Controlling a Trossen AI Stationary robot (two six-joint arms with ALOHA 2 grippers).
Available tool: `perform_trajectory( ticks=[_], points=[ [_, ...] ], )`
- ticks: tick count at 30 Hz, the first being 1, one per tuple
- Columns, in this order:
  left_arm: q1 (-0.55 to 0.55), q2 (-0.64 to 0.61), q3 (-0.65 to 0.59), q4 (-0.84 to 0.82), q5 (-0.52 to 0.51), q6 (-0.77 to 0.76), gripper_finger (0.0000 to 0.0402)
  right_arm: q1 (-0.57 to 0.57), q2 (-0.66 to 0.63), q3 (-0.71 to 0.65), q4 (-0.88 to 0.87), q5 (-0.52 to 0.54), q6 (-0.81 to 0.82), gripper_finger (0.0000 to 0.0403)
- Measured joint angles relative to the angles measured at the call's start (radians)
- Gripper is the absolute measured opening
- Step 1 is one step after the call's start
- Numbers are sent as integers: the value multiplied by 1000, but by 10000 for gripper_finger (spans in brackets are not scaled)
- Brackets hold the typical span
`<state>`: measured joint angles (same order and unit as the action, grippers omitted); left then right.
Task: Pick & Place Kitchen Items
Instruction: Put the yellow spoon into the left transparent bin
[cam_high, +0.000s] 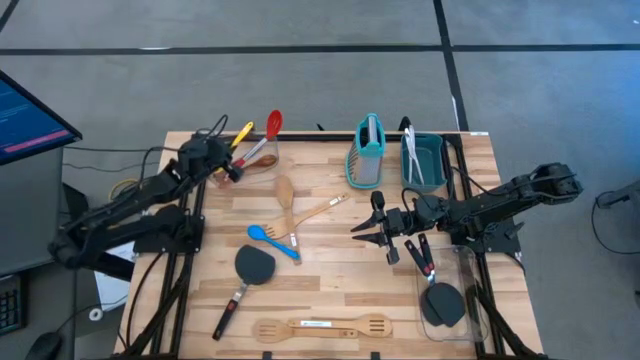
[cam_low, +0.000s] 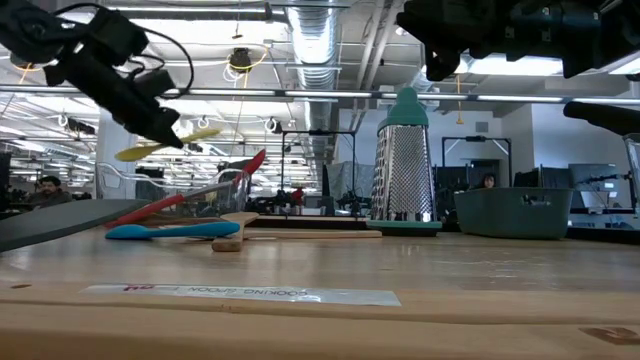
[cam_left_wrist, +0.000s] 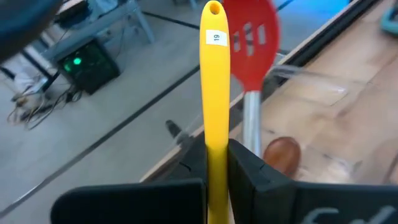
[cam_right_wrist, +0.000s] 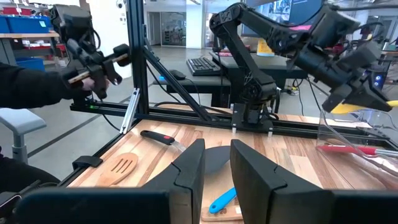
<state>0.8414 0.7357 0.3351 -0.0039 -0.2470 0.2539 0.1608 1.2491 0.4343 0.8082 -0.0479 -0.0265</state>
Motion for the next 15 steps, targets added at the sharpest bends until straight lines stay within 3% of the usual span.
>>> perform_trajectory(
  ticks=[8, 15],
  points=[
    [59, 5, -85, 151, 39, -55, 5, 0, 0, 0, 0, 0, 0, 70],
    [58, 67, -98, 165, 44, -55, 5, 1, 0, 0, 0, 0, 0, 70]
  ],
)
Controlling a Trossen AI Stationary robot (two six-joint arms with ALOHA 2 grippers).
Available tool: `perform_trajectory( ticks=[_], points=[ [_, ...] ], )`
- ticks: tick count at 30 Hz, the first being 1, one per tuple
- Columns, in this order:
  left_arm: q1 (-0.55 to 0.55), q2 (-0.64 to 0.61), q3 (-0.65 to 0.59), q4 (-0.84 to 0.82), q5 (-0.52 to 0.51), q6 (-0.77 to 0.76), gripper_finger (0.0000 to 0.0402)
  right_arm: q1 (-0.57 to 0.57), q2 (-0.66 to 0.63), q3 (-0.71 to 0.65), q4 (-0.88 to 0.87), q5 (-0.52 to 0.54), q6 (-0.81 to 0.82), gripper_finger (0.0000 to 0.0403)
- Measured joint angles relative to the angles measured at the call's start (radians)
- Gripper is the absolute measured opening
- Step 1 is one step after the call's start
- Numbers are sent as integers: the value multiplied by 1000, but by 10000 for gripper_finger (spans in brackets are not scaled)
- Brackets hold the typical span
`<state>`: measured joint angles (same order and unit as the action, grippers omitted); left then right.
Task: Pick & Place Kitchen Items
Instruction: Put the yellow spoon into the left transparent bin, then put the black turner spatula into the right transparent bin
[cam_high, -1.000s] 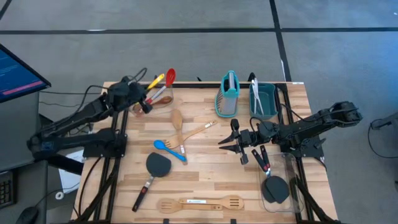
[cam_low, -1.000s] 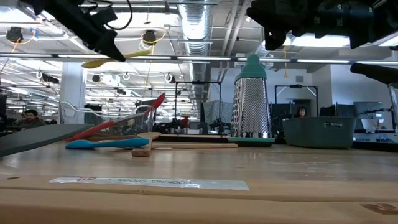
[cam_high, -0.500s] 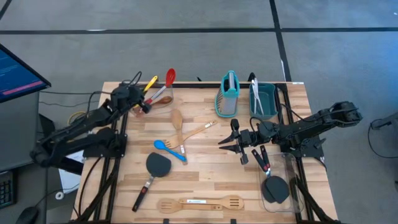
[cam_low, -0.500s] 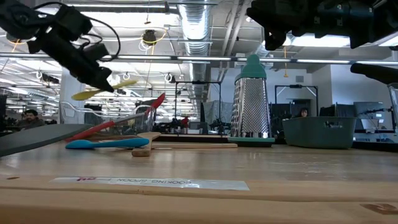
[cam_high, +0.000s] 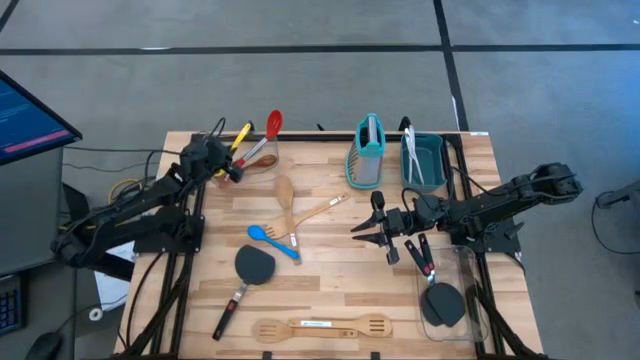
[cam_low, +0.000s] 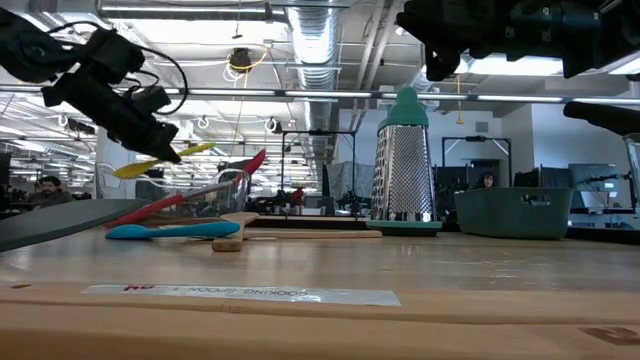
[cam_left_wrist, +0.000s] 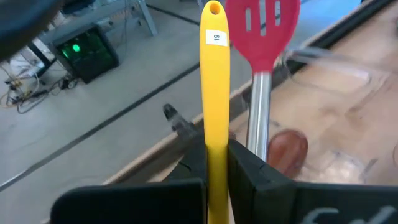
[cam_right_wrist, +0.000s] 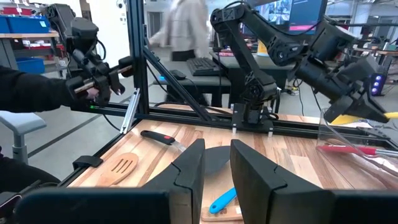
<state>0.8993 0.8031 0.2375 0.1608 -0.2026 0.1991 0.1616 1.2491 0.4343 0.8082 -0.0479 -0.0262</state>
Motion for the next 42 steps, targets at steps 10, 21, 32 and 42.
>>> perform_trajectory(
  ticks=[10, 21, 32, 42],
  points=[
    [0, 190, 0, 63, -26, -21, 5, 0, 0, 0, 0, 0, 0, 70],
    [0, 260, 0, 101, -35, -24, 6, 0, 0, 0, 0, 0, 0, 70],
    [0, 260, 0, 103, -36, -26, 73, -1, 0, 0, 0, 0, 0, 70],
    [0, 247, 0, 105, -63, -76, 114, -1, 0, 0, 0, 0, 0, 70]
  ],
)
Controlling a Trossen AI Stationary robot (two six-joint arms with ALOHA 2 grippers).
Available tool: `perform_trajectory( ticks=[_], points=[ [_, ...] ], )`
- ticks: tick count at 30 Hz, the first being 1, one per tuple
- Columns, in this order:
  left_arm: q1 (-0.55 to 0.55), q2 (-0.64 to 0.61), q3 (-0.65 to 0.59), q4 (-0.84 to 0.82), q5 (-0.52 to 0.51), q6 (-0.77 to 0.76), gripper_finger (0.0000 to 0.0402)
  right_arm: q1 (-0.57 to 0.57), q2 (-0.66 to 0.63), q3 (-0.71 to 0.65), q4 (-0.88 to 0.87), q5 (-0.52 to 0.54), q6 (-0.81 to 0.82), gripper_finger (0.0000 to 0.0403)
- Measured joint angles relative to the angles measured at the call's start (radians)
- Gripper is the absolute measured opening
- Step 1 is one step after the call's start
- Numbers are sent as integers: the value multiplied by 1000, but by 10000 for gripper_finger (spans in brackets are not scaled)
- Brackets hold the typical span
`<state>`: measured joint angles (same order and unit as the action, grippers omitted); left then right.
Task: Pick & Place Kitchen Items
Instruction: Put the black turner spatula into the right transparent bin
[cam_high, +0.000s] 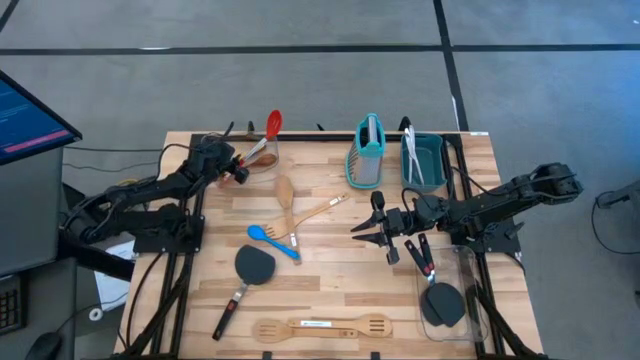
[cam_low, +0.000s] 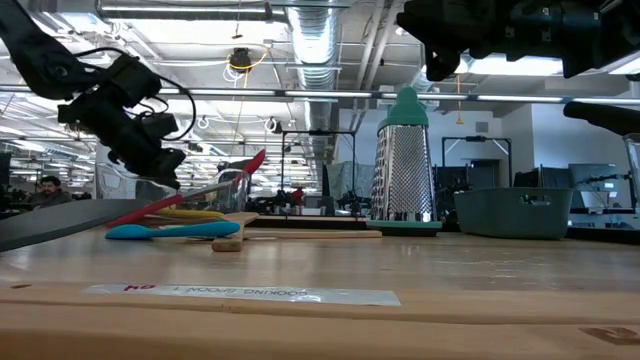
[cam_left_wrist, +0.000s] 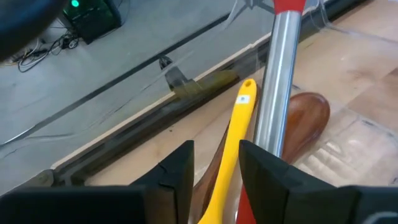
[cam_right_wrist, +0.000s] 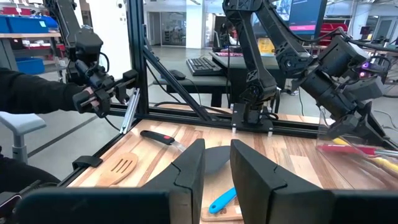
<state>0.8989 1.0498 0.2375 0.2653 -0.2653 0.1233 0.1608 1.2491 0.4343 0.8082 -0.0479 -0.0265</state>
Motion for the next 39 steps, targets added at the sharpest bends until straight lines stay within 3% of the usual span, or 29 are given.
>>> perform_trajectory(
  ticks=[11, 18, 32, 39],
  points=[
    [-7, -117, 0, -1, 71, -1, 87, 0, 0, 0, 0, 0, 0, 70],
    [-69, -192, 0, -2, 116, -5, 58, 0, 0, 0, 0, 0, 0, 70],
    [-351, -241, 0, -27, 108, -53, 4, 1, 0, 0, 0, 0, 0, 70],
    [-543, -240, 0, -127, -36, -53, 3, 1, 0, 0, 0, 0, 0, 70]
  ],
)
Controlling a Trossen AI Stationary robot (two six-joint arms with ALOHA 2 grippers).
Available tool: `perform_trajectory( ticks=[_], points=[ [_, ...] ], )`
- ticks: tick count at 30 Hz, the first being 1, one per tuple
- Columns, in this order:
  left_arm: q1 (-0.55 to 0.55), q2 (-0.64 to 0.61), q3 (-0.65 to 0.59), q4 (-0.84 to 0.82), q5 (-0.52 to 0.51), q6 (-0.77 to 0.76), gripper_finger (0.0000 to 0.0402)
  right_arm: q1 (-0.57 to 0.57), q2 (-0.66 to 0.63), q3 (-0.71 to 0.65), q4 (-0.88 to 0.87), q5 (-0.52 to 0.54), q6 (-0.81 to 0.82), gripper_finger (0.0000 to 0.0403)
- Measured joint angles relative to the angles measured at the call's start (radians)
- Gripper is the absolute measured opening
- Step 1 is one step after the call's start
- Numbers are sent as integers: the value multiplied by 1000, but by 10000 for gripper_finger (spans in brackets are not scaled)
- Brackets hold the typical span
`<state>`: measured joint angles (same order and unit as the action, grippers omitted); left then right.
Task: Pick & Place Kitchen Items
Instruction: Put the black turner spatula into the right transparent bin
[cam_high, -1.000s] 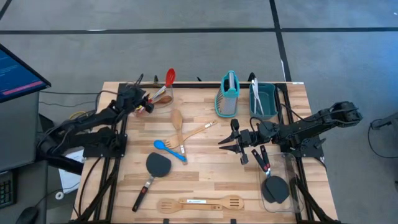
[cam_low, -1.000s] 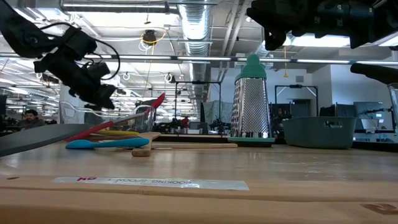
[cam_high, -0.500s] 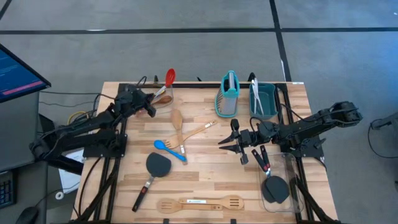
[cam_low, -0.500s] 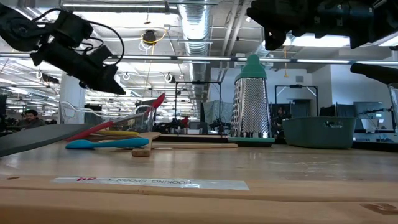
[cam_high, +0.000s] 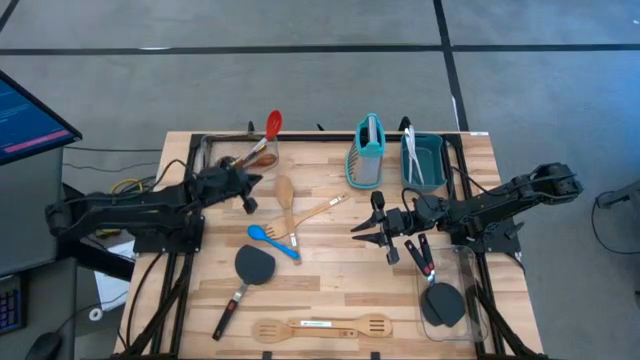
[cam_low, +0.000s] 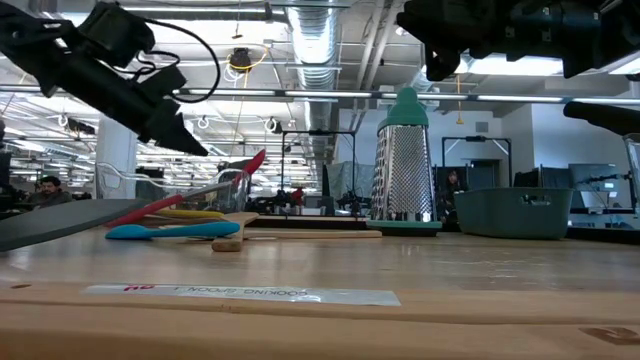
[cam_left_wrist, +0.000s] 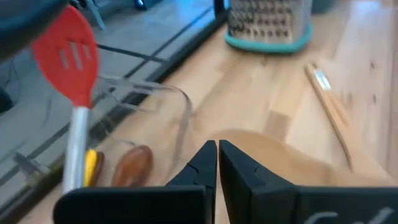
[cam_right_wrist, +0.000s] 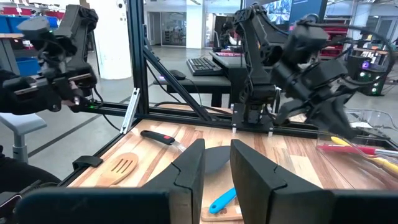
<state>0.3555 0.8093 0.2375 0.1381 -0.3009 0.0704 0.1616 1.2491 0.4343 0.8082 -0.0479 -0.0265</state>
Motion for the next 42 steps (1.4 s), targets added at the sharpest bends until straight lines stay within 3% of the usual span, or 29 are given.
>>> perform_trajectory(
  ticks=[4, 14, 26, 31, 35, 42],
  points=[
    [-99, 0, 2, -56, -49, -44, 3, 0, 0, 0, 0, 0, 0, 70],
    [-291, 0, 20, -69, -63, -187, 3, 0, 0, 0, 0, 0, 0, 70],
    [-391, 21, 285, -87, -10, -129, 3, -1, 0, 0, 0, 0, -8, 70],
    [-454, 79, 368, -173, -23, -130, 3, -1, 0, 0, 0, 0, -8, 70],
    [-529, 139, 416, -249, -100, -136, 3, -1, 0, 0, 0, 0, -8, 70],
    [-653, 242, 541, -487, -150, -285, 3, -1, 0, 0, 0, 0, -8, 70]
  ],
)
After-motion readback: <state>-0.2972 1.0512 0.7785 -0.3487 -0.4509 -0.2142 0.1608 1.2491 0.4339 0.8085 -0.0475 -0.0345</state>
